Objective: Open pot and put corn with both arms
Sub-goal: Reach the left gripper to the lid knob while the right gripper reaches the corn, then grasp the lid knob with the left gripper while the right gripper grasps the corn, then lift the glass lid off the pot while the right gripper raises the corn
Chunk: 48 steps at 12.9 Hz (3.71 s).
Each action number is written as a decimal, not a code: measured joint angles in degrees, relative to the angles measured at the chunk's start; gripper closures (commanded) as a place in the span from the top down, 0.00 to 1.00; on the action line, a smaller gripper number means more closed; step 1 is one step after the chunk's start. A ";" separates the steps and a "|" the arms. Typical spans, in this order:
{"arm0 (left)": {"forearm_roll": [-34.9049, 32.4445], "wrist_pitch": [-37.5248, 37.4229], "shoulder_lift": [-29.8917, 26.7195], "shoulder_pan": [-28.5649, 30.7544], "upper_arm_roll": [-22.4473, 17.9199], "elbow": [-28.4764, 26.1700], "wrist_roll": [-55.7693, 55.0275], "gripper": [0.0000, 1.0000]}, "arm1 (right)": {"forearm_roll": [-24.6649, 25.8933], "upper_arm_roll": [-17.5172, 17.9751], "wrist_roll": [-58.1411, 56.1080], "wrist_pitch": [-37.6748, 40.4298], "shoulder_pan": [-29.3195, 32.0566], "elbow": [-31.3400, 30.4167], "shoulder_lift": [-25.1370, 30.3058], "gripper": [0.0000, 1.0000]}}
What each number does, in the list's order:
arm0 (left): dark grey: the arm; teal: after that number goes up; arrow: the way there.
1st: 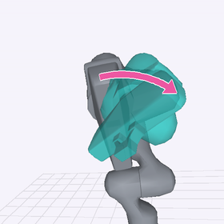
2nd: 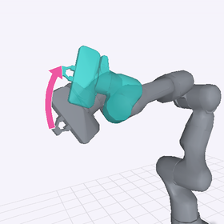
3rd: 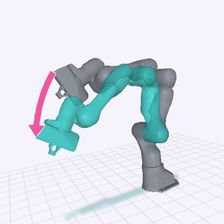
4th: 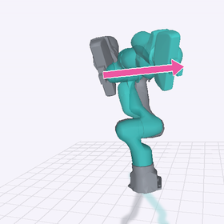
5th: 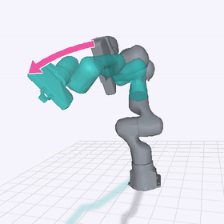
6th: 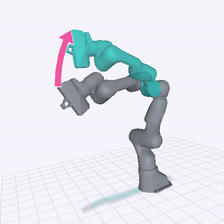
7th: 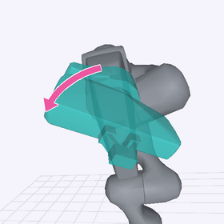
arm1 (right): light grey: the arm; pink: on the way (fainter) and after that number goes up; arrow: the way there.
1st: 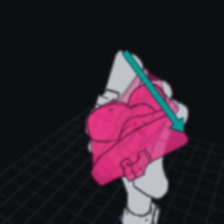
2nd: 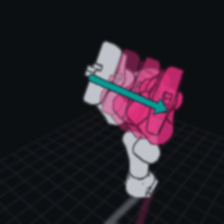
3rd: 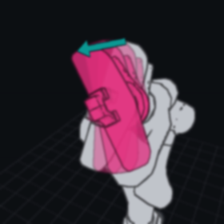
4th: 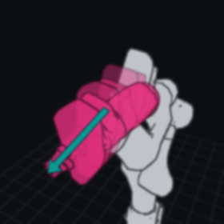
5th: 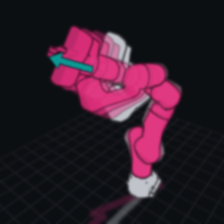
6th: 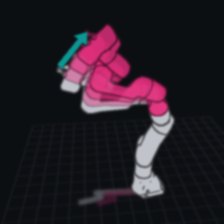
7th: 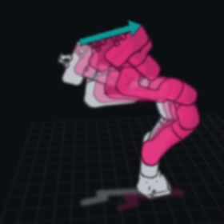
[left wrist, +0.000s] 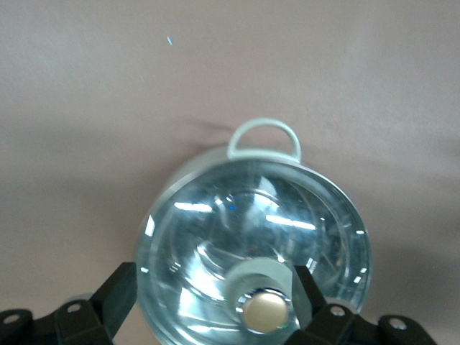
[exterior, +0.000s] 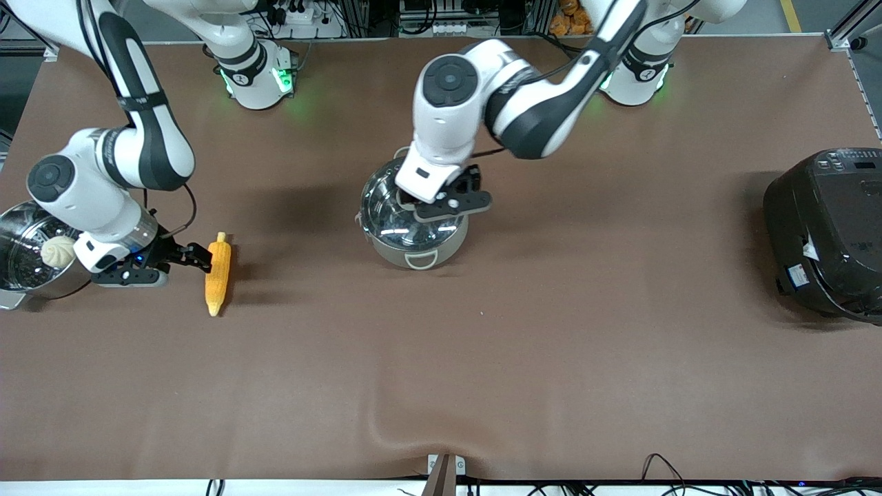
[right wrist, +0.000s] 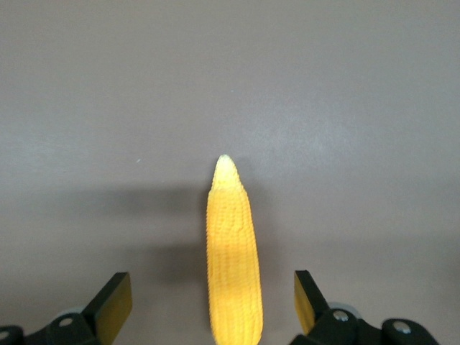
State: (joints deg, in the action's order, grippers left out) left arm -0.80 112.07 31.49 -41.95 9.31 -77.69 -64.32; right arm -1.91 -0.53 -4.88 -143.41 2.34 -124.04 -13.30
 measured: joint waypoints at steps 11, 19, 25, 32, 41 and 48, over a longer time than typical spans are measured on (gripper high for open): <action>0.00 3.76 5.32 -5.30 -1.11 0.66 -5.09 0.55 | 0.00 -0.23 -3.58 -11.31 1.35 -0.24 -11.67 1.00; 0.00 3.18 5.40 -5.41 -1.15 0.67 -5.56 0.44 | -2.58 2.76 -3.67 -11.09 1.37 -1.83 -12.68 0.37; 0.00 2.63 5.40 -5.54 -1.17 0.84 -5.60 0.00 | -2.64 2.76 -3.67 -10.55 1.42 -1.70 -12.46 0.21; 0.00 -6.44 0.97 -5.40 -1.30 1.86 -6.05 0.00 | -5.24 2.77 -3.67 14.15 1.60 8.86 -4.92 0.22; 0.00 -15.68 -13.40 10.58 -1.95 -6.00 13.87 0.00 | -5.92 13.42 14.46 36.67 1.01 27.41 -2.25 0.25; -0.04 -2.46 -16.90 25.33 -2.15 -24.76 30.91 0.00 | -4.11 18.61 34.35 37.38 -8.99 29.92 -1.53 0.28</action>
State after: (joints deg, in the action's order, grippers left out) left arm -0.84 109.60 14.60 -16.61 7.17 -102.45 -33.41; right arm -6.01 18.08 29.47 -106.03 -6.65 -94.12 -14.83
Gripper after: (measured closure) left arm 0.511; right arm 0.648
